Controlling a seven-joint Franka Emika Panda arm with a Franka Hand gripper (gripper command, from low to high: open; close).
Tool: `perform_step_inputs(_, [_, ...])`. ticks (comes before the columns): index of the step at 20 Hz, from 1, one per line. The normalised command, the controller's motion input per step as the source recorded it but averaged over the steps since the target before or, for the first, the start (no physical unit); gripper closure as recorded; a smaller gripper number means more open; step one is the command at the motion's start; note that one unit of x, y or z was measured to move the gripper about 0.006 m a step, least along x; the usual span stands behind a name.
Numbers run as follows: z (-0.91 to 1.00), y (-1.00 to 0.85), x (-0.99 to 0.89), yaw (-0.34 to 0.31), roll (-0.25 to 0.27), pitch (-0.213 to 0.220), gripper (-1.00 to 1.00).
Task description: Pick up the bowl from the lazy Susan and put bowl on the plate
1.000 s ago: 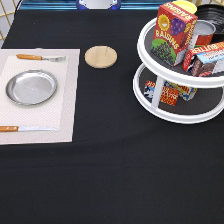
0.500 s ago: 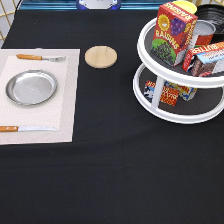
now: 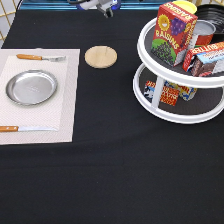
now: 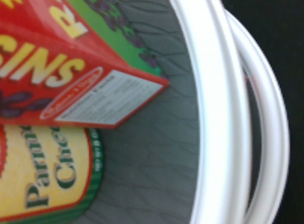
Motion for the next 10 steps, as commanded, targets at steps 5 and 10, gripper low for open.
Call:
perform_step_inputs(5, [-0.26,0.49,0.23,0.017,0.000,-0.001,-1.00])
perform_step_inputs(10, [-0.36,0.11,0.08,0.006,0.092,-0.018,-1.00])
